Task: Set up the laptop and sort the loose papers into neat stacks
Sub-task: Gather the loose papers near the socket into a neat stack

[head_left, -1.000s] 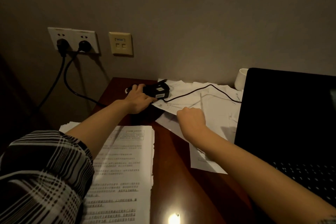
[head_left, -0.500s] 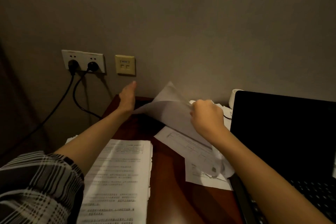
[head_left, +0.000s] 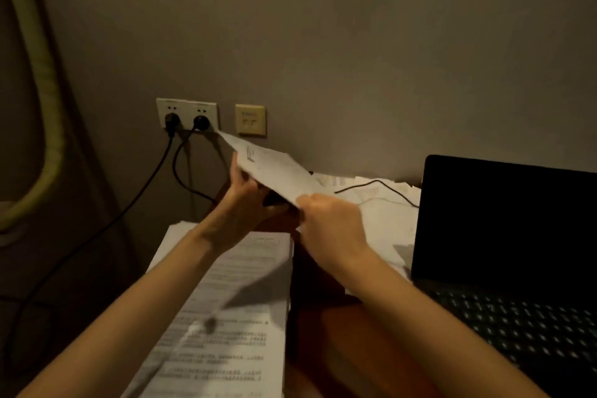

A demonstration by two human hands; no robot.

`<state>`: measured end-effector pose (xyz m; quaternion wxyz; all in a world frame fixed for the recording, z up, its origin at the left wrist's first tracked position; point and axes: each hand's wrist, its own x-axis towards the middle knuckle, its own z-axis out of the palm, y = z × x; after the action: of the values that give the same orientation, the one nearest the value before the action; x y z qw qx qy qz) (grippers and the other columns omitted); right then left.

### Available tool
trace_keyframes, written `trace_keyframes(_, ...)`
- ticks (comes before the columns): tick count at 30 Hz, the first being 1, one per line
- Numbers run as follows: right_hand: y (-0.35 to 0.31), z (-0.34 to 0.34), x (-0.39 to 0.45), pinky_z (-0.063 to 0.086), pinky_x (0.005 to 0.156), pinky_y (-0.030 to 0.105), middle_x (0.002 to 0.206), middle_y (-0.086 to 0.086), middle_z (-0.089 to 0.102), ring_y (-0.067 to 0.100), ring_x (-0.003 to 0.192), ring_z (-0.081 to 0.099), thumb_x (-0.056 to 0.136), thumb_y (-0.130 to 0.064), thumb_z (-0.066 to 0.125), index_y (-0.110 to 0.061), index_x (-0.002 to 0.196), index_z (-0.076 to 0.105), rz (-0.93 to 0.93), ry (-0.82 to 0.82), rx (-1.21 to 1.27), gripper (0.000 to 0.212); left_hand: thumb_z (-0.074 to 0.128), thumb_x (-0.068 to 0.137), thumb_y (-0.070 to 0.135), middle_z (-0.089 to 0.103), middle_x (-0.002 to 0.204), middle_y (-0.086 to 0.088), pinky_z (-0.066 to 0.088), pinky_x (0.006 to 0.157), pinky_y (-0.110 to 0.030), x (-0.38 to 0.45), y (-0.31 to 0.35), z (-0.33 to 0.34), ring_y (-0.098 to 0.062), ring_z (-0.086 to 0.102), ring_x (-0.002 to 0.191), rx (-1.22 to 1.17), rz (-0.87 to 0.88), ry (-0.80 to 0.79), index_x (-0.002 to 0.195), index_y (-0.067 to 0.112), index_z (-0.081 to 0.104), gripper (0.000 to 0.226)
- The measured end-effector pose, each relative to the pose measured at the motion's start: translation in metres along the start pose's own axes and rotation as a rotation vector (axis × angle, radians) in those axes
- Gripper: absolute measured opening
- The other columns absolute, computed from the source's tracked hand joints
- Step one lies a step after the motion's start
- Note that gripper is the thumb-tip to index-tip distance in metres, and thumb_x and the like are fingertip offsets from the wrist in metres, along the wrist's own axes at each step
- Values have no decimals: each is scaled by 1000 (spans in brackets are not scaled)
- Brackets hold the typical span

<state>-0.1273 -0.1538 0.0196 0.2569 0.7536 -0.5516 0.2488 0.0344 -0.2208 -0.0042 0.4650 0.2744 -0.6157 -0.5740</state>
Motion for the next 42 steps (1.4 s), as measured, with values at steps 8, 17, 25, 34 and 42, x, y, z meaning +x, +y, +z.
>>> trace_keyframes(8,-46,22,-31,45,90,30,121,1,64,16,108,57,93,-53,46,-22,120,65,66,-797,743,45,50,88,-11,54,125,-18,53,60,-32,-55,-47,-4,-33,59,101,-64,-437,759,137,-2,36,52)
trace_keyframes(17,30,62,-28,43,90,34,139,11,45,29,120,49,85,-38,67,-10,140,35,487,-706,525,70,63,89,8,67,95,-12,59,59,-41,-73,-22,-33,-28,70,79,151,-514,656,109,11,52,23)
trace_keyframes(25,55,69,-42,50,60,24,85,9,71,19,67,64,85,-21,69,-6,88,69,715,-785,844,15,65,89,30,70,97,-11,56,76,-38,-70,-19,-44,-25,69,85,217,-519,592,108,5,63,31)
trace_keyframes(34,32,78,-55,40,51,19,82,1,61,11,65,56,84,-20,71,-8,89,63,840,-771,836,16,63,90,11,64,109,-7,54,85,-38,-65,-32,-35,-26,65,96,344,-630,400,114,12,52,27)
trace_keyframes(42,33,67,-51,48,87,33,125,7,59,19,104,59,82,-40,70,-10,136,43,944,-511,1109,67,54,94,6,64,110,-5,55,80,-36,-76,-12,-33,-22,67,93,209,-224,441,117,20,50,27)
